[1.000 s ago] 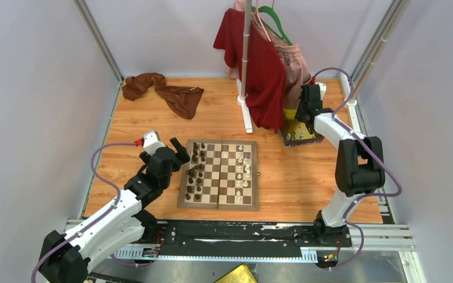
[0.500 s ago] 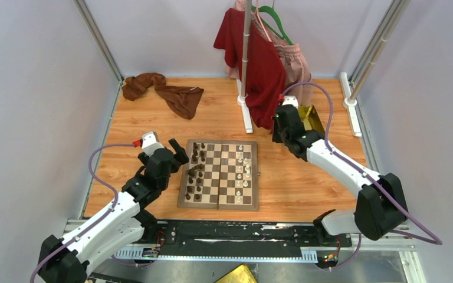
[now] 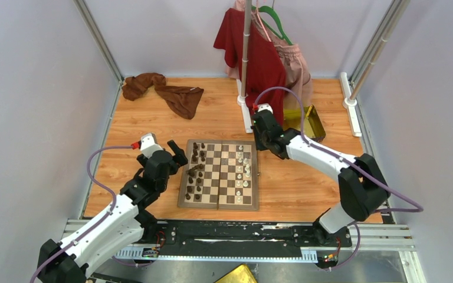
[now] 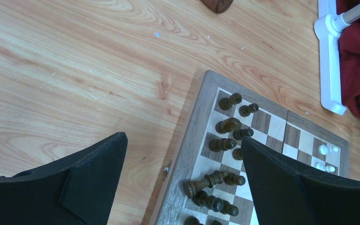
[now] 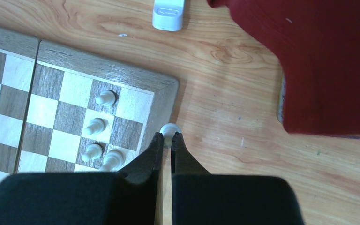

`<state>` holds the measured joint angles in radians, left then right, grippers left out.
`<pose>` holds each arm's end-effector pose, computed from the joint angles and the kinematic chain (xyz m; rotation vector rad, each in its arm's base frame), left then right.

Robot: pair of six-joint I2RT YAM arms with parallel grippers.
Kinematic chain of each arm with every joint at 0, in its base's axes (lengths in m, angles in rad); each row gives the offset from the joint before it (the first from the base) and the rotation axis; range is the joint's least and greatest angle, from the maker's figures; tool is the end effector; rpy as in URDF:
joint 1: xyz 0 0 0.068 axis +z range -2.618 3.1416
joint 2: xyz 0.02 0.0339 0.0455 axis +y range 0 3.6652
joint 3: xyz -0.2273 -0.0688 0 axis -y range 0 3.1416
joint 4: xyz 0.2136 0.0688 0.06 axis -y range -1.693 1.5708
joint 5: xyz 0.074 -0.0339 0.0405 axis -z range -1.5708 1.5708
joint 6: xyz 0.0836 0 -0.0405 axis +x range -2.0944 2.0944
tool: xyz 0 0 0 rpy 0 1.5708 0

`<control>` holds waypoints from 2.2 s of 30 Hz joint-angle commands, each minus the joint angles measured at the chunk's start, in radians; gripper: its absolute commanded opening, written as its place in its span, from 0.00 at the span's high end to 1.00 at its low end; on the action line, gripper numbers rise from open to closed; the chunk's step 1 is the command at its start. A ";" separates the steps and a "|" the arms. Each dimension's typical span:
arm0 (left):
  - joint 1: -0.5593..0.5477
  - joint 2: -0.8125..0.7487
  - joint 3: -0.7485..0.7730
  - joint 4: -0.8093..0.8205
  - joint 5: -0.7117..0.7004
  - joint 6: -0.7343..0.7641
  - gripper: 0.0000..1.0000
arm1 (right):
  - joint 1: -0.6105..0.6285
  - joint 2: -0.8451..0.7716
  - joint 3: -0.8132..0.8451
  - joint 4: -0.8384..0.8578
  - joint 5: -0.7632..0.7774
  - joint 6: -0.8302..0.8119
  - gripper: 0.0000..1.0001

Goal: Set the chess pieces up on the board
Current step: Place the chess piece on the chessboard.

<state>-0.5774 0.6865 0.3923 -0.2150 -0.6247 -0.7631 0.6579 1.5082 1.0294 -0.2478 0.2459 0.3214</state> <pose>0.1857 -0.0627 0.1839 -0.5486 1.9064 -0.2174 0.2806 0.1911 0.1922 -0.2569 2.2672 0.2327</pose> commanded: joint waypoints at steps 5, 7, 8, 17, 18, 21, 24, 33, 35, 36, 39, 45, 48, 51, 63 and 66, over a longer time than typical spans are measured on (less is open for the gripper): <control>0.005 0.047 0.012 0.031 -0.027 -0.002 0.00 | 0.034 0.101 0.111 -0.004 -0.026 -0.044 1.00; 0.006 0.053 0.014 0.037 -0.028 -0.002 0.00 | 0.039 0.122 0.129 -0.006 -0.030 -0.050 1.00; 0.005 0.056 0.015 0.041 -0.028 -0.002 0.00 | 0.042 0.132 0.137 -0.008 -0.031 -0.053 1.00; 0.005 0.067 0.015 0.048 -0.033 0.002 0.00 | 0.066 0.200 0.171 -0.011 -0.036 -0.056 1.00; 0.006 0.066 0.015 0.048 -0.033 0.003 0.00 | 0.068 0.206 0.174 -0.013 -0.037 -0.056 1.00; 0.005 0.062 0.014 0.048 -0.036 0.005 0.00 | 0.075 0.221 0.181 -0.015 -0.039 -0.057 1.00; 0.005 0.062 0.014 0.046 -0.036 0.008 0.00 | 0.080 0.231 0.189 -0.017 -0.036 -0.057 1.00; 0.006 0.060 0.014 0.046 -0.040 0.014 0.00 | 0.082 0.255 0.194 -0.018 -0.033 -0.055 0.99; 0.005 0.059 0.015 0.047 -0.040 0.015 0.00 | 0.082 0.260 0.193 -0.019 -0.034 -0.054 0.99; 0.005 0.060 0.013 0.048 -0.041 0.015 0.00 | 0.082 0.262 0.191 -0.019 -0.034 -0.054 0.99; 0.006 0.061 0.013 0.049 -0.042 0.016 0.00 | 0.082 0.271 0.194 -0.019 -0.035 -0.054 0.98; 0.005 0.064 0.007 0.051 -0.043 0.016 0.00 | 0.082 0.277 0.192 -0.019 -0.033 -0.058 0.94; 0.006 0.064 0.005 0.052 -0.043 0.015 0.00 | 0.082 0.273 0.189 -0.019 -0.032 -0.059 0.86; 0.005 0.064 0.006 0.054 -0.044 0.015 0.00 | 0.082 0.261 0.187 -0.017 -0.030 -0.064 0.78; 0.005 0.060 0.009 0.049 -0.039 0.010 0.00 | 0.084 0.197 0.180 -0.028 -0.009 -0.080 0.70; 0.005 0.057 0.012 0.045 -0.038 0.010 0.00 | 0.085 0.177 0.177 -0.030 0.007 -0.090 0.70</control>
<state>-0.5774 0.7525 0.3923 -0.1886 -0.6331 -0.7547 0.7258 1.7397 1.2015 -0.2577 0.2138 0.2596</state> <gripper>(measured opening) 0.999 0.300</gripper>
